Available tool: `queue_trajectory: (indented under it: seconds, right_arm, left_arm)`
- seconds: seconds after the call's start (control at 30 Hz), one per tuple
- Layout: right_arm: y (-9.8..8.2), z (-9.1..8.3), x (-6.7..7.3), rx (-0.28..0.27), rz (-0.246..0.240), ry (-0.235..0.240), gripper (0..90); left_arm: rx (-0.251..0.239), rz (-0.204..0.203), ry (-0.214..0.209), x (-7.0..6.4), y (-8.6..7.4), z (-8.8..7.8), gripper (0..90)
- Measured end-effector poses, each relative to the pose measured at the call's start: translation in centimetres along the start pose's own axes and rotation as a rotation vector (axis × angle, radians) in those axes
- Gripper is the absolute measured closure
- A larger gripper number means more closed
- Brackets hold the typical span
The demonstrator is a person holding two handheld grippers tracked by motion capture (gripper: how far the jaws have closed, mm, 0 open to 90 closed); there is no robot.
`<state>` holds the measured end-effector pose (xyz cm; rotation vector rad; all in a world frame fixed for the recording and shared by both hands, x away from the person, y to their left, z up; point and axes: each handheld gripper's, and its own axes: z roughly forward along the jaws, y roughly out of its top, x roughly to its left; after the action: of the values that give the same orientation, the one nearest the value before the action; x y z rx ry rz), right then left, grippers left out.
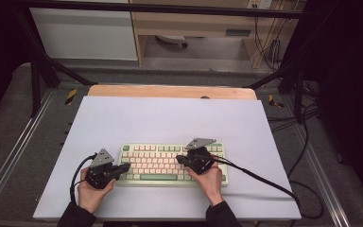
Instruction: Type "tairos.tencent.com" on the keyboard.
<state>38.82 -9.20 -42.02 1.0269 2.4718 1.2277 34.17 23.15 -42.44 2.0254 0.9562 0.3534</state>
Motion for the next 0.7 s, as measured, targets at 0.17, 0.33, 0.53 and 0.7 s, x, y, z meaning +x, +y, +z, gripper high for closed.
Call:
queue_trajectory:
  seconds: [0.17, 0.33, 0.53, 0.7]
  right_arm:
    - [0.0, 0.7, -0.2, 0.002, 0.015, -0.004, 90.0]
    - [-0.1, 1.0, -0.2, 0.016, 0.016, -0.004, 90.0]
    - [-0.1, 1.1, -0.3, 0.015, 0.015, 0.000, 90.0]
    - [-0.2, 1.3, -0.2, 0.023, 0.010, -0.003, 90.0]
  left_arm:
    - [0.001, 0.004, -0.001, -0.1, 0.0, 0.0, 90.0]
    - [0.001, 0.002, 0.000, 0.0, 0.0, 0.1, 90.0]
    - [0.002, 0.002, -0.001, 0.0, 0.0, 0.1, 90.0]
    - [0.000, 0.001, 0.000, 0.0, 0.0, 0.1, 90.0]
